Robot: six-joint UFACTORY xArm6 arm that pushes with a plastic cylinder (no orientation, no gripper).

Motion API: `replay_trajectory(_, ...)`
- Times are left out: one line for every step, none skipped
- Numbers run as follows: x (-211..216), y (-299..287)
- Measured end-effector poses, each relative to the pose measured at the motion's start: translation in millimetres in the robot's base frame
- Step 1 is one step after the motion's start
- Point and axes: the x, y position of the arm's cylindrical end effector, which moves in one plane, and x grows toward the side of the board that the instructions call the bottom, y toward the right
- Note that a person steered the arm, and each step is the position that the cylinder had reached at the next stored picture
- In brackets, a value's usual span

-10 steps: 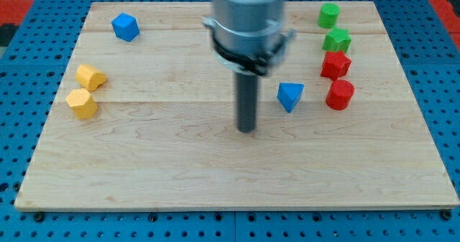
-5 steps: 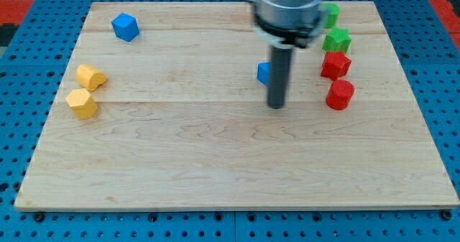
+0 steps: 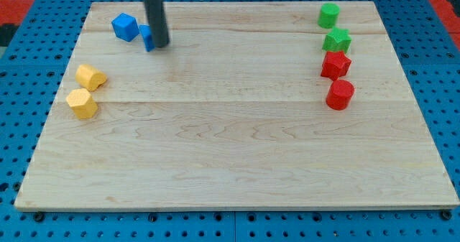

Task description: Push the blue triangle into the blue cube

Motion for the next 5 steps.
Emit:
replay_trajectory(-23,-23)
replay_trajectory(-30,56)
replay_trajectory(-66,171)
replay_trajectory(-99,296)
replay_trajectory(-94,352)
